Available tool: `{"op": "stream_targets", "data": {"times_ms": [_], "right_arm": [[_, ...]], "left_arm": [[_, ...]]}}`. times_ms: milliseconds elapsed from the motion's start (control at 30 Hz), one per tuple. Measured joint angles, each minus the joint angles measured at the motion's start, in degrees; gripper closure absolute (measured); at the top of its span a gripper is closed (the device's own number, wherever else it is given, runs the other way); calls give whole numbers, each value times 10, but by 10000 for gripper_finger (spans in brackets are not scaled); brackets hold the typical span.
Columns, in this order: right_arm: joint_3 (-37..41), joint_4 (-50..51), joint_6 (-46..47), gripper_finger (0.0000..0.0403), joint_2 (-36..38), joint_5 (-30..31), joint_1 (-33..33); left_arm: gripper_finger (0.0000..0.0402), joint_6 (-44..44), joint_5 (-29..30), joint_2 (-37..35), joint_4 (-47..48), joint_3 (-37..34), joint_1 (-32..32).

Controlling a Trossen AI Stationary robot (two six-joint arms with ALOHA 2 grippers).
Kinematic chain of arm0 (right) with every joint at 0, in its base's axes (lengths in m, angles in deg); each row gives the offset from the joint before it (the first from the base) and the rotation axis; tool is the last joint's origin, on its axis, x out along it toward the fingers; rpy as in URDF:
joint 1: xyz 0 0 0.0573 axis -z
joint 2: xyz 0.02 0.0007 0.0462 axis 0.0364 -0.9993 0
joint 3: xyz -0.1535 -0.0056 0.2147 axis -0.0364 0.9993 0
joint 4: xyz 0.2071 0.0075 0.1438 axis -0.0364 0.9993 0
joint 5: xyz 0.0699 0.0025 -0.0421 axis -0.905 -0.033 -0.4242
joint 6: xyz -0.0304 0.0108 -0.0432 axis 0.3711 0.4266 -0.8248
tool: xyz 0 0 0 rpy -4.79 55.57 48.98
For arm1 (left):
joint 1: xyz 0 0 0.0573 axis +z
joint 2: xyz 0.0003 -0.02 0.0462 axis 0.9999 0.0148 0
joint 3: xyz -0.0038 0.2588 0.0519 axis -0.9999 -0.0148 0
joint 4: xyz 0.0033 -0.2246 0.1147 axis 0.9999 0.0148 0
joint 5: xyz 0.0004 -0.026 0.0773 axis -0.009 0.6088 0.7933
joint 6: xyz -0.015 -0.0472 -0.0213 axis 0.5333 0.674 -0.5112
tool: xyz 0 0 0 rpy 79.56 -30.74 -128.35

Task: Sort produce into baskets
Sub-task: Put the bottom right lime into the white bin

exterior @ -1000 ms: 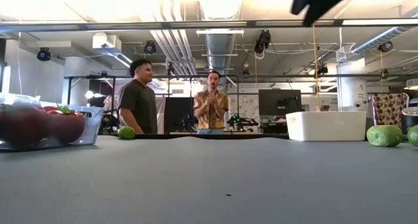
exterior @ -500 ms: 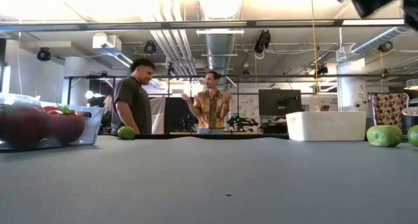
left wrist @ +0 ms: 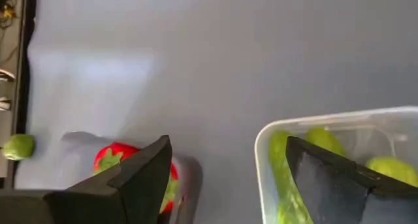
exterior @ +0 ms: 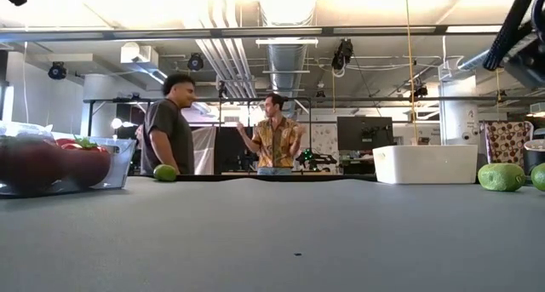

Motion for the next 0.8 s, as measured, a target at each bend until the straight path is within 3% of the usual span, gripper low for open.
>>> {"op": "stream_targets", "data": {"times_ms": [233,500,800], "right_arm": [[47,-51,50,37,-9,-29,-1],[49,-64,31,40,-42,-32,-1],[31,-57,12,120,-53,-28,1]], "left_arm": [[121,5,1,0,-40,-17,0],[121,7,15,1,-101,-37,0],[122,42,60,2,-100,-41,-1]]}}
